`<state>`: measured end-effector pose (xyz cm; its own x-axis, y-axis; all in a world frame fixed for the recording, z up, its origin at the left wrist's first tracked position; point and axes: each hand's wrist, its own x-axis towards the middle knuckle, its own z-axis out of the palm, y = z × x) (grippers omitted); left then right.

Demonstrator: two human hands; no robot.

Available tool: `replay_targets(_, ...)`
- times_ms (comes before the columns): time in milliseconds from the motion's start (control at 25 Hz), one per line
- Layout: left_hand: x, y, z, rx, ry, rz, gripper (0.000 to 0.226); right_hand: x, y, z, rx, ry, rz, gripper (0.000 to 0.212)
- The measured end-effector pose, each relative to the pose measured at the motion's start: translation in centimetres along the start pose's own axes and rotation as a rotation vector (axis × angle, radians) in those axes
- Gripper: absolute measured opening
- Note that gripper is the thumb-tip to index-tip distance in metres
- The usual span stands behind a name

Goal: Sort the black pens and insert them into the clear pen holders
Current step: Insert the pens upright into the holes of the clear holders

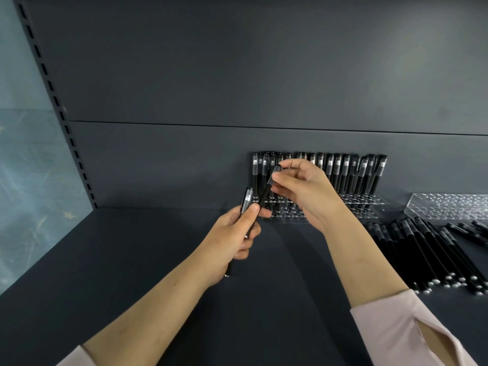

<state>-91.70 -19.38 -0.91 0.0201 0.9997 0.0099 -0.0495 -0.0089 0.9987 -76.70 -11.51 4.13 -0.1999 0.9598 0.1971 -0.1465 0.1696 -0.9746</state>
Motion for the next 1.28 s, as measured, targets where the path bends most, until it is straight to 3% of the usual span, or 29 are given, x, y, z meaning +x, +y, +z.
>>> replay_targets(120, 0.0, 0.0, 0.1, -0.005, -0.024, -0.006, 0.032, -0.2, -0.3, -0.1, 0.038, -0.024, 0.051, 0.03)
replay_targets(200, 0.1, 0.0, 0.1, -0.005, -0.002, -0.026, 0.033, -0.1, -0.5, -0.2, 0.002, 0.025, -0.04, 0.029)
replay_targets(320, 0.5, -0.3, 0.1, -0.001, 0.068, -0.1, 0.032, 0.2, -1.3, -1.3, -0.058, 0.27, -0.285, 0.022)
replay_targets(400, 0.7, -0.3, 0.0, -0.043, 0.098, -0.151, 0.027, 0.2, -1.4, -2.2, -0.222, 0.433, -0.414, 0.022)
replay_targets(480, 0.9, -0.2, 0.0, -0.142, 0.095, -0.191, 0.019, 0.1, -1.0, -2.6, -0.349, 0.498, -0.478, 0.022)
replay_targets(600, 1.0, -0.1, 0.0, -0.221, 0.091, -0.194, 0.014, 0.3, -0.4, -2.4, -0.411, 0.472, -0.524, 0.022)
replay_targets(880, 0.9, -0.4, -0.1, -0.121, 0.051, -0.138, 0.021, 0.7, 0.4, -2.2, -0.544, 0.429, -0.589, 0.02)
replay_targets(1040, 1.4, -0.6, 0.2, -0.221, 0.131, -0.149, 0.024, 1.3, 1.7, -2.2, -0.764, 0.347, -0.642, 0.02)
replay_targets(1280, 1.3, -0.8, -0.6, -0.02, 0.138, -0.113, 0.025, 1.8, 2.2, -2.7, -0.848, 0.349, -0.565, 0.028)
